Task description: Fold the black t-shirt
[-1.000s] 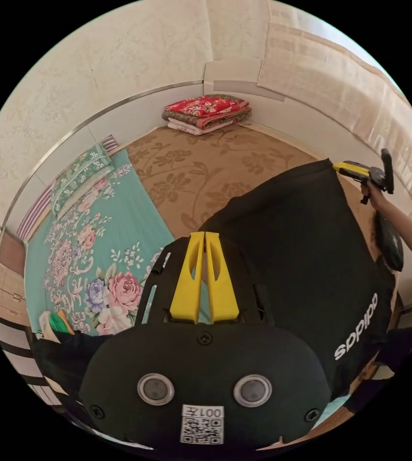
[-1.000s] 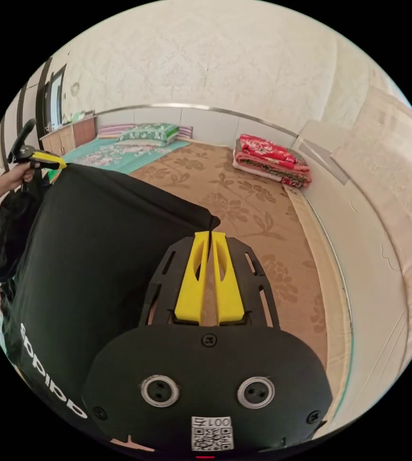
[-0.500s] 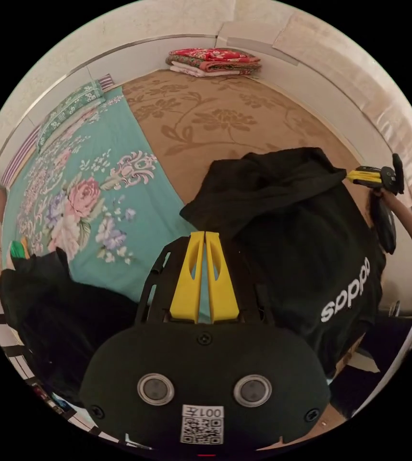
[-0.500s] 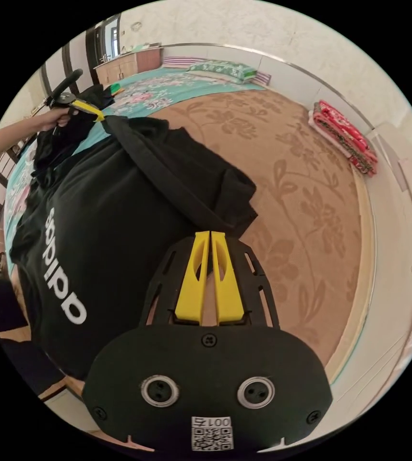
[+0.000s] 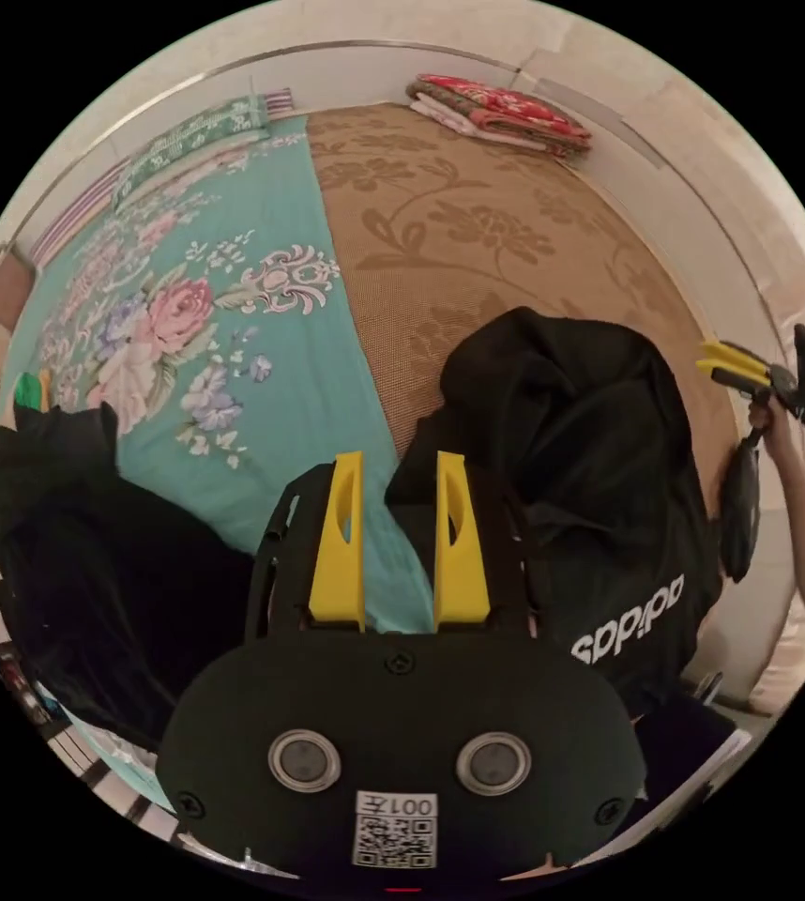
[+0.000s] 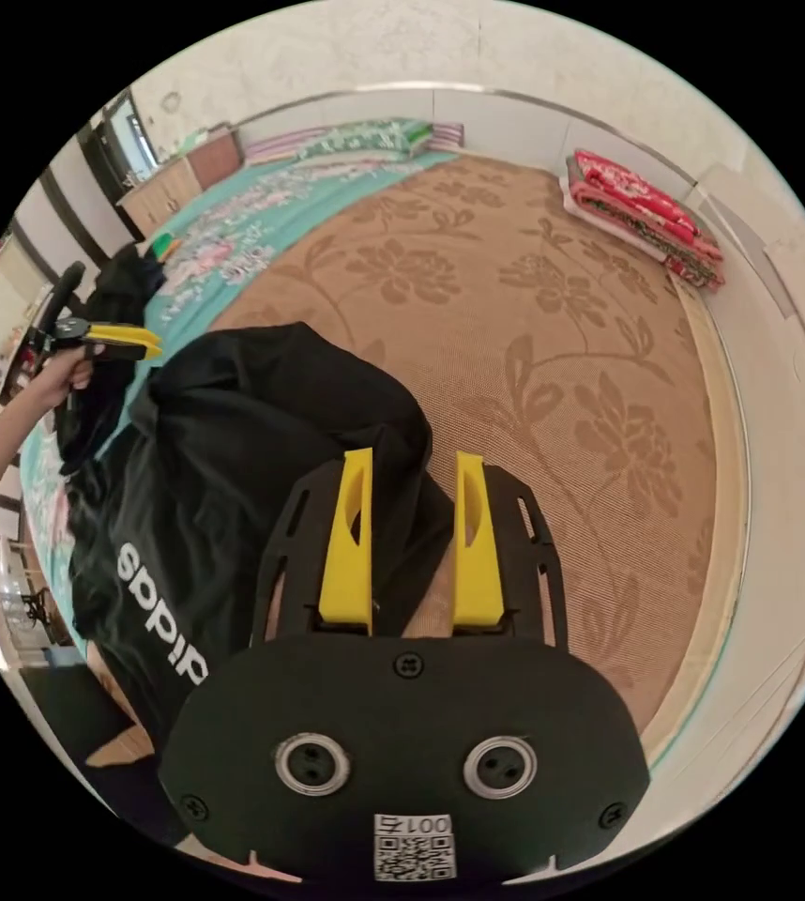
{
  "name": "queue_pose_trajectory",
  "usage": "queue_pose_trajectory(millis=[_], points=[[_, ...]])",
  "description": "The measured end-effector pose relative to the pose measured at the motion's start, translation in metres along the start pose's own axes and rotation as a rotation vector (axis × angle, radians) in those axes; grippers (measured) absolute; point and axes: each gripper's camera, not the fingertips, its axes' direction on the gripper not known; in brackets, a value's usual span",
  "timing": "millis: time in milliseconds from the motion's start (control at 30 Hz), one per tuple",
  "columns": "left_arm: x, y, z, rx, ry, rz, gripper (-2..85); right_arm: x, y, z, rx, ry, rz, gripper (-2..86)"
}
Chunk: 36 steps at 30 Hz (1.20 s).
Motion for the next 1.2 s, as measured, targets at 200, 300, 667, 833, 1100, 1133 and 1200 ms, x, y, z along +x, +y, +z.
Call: queue_pose_trajectory(millis=[200,300,667,833,1100,1133,1200], points=[[-0.013,0.02,0.017,-0.07,0.132,-0.134,0.8,-0.012,-0.004,0.036,-0.189,0.003,0.093,3.0],[-0.004,0.047,-0.008,0.054,0.05,-0.092,-0.6,-0.023,0.014,-0.005,-0.02,0.031,0.016,1.4],[0.001,0.143,-0.027,0.154,0.071,-0.043,0.7,-0.064,0.165,-0.104,-0.067,-0.141,-0.186,0.5],[-0.005,0.114,0.009,0.132,0.123,-0.103,6.4,-0.09,0.2,-0.096,-0.145,-0.092,-0.145,0.4],[0.017,0.092,0.033,0.012,0.261,-0.012,0.8,-0.098,0.228,-0.127,-0.104,-0.086,-0.029,0.3],[0.02,0.093,0.034,-0.004,0.297,-0.001,0.1,-0.098,0.233,-0.131,-0.104,-0.065,-0.014,0.3],[0.026,0.097,0.03,0.017,0.32,0.001,-0.5,-0.099,0.24,-0.137,-0.094,-0.035,0.015,0.3]])
